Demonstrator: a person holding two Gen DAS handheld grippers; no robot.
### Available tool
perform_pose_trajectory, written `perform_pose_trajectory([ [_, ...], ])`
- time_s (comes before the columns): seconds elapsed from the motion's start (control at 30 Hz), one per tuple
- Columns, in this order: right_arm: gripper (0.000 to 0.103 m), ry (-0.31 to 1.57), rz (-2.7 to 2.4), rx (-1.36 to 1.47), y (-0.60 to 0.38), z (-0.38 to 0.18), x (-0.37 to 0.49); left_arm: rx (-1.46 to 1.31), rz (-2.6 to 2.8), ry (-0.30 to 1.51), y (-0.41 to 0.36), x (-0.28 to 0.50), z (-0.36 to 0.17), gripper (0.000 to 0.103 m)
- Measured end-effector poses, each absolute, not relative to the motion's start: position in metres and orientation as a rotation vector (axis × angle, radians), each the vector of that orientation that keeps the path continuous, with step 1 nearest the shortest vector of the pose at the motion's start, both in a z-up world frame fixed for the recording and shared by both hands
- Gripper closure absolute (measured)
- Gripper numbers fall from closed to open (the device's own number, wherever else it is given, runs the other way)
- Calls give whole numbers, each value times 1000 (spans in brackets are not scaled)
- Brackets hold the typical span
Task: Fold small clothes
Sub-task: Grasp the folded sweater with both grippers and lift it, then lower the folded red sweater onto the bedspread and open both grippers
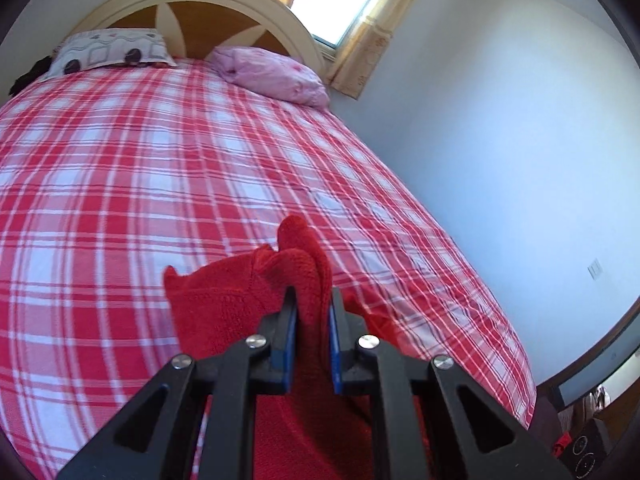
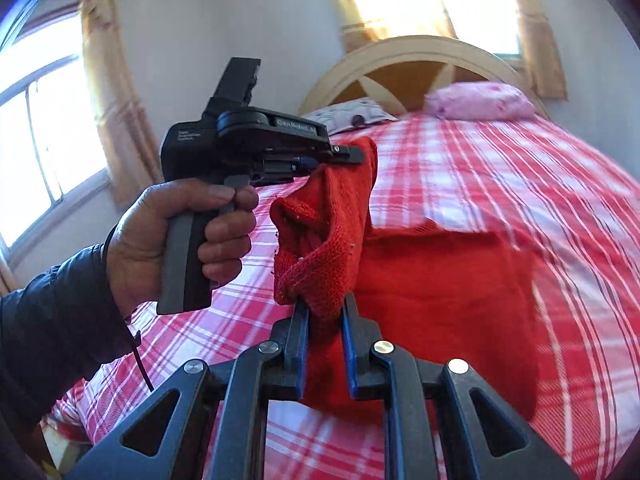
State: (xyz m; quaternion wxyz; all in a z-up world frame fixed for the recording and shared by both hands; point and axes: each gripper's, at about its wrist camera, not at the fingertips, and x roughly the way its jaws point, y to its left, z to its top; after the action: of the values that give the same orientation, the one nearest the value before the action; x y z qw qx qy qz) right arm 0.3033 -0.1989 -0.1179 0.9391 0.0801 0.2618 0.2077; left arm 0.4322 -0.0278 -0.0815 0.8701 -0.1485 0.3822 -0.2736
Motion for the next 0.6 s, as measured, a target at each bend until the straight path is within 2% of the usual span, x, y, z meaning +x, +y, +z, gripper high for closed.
perform_pose_trajectory([
  [0.6,89,694,313,408,-313,-183,284,-55,-675,904,-179,436,-126,87],
])
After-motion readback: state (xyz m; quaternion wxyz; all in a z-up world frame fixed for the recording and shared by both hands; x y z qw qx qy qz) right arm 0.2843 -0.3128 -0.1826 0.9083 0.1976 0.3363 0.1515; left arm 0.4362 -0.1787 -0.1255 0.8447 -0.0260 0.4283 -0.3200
